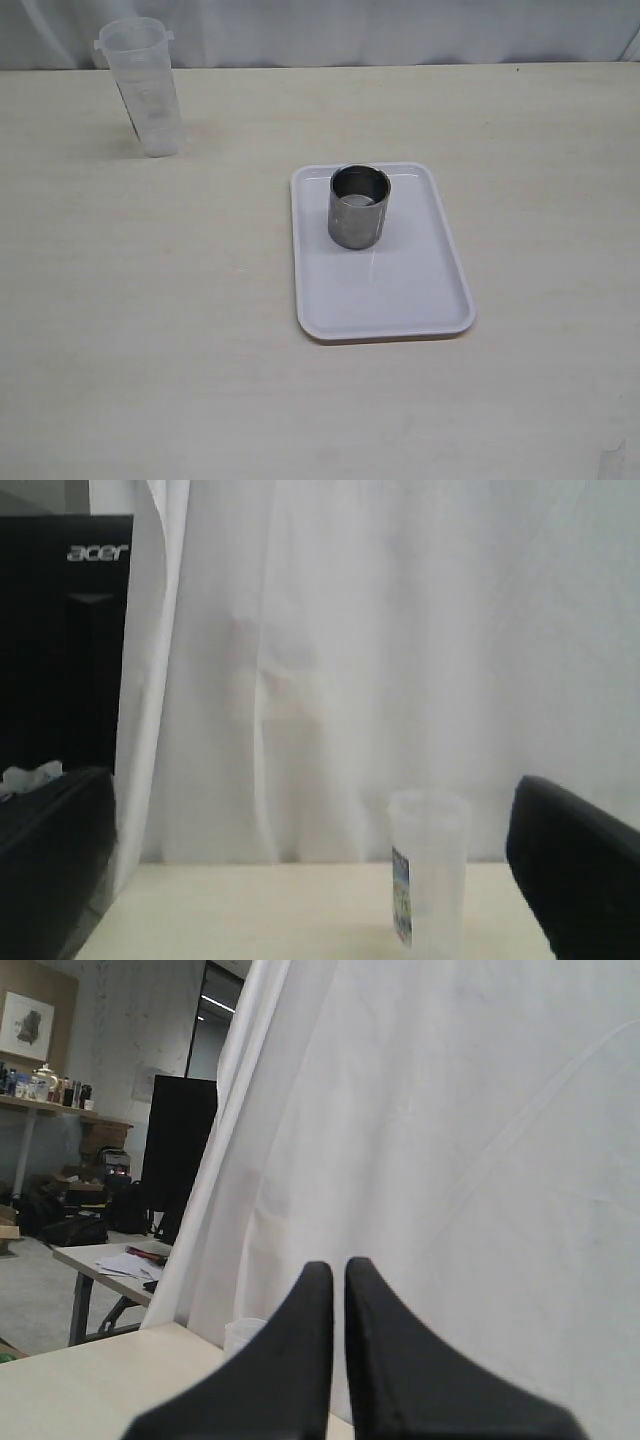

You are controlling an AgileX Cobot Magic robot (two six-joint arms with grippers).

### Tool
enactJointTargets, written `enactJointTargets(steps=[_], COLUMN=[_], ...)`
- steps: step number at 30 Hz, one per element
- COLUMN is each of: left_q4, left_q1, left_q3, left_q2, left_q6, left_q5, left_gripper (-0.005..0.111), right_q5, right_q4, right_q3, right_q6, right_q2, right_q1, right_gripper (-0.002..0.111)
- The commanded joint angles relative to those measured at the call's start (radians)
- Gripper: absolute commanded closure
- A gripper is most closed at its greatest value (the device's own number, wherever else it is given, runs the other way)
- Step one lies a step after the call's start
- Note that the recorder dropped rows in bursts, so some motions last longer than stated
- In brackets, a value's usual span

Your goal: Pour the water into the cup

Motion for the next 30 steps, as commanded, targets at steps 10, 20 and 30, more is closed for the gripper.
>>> enactJointTargets(steps=[10, 20, 30], left_q4=[-0.038, -0.040, -0.042], left_q1=[0.001, 0.001, 0.001], left_q3=[0.009, 0.118, 0.118], left_q2=[-0.002, -0.002, -0.002], left_q6=[0.051, 0.051, 0.051], left_q5=[0.308, 0.237, 0.275], left_gripper=[0.003, 0.003, 0.003], right_q5=[0.007, 0.007, 0.007], right_q4=[0.005, 0.005, 0.005], right_q3=[0.006, 0.006, 0.006], right_q6=[0.006, 0.006, 0.006], right_q2=[-0.006, -0.006, -0.006], right_q1=[-0.004, -0.004, -0.004], right_gripper=[0.104, 0.104, 0.104])
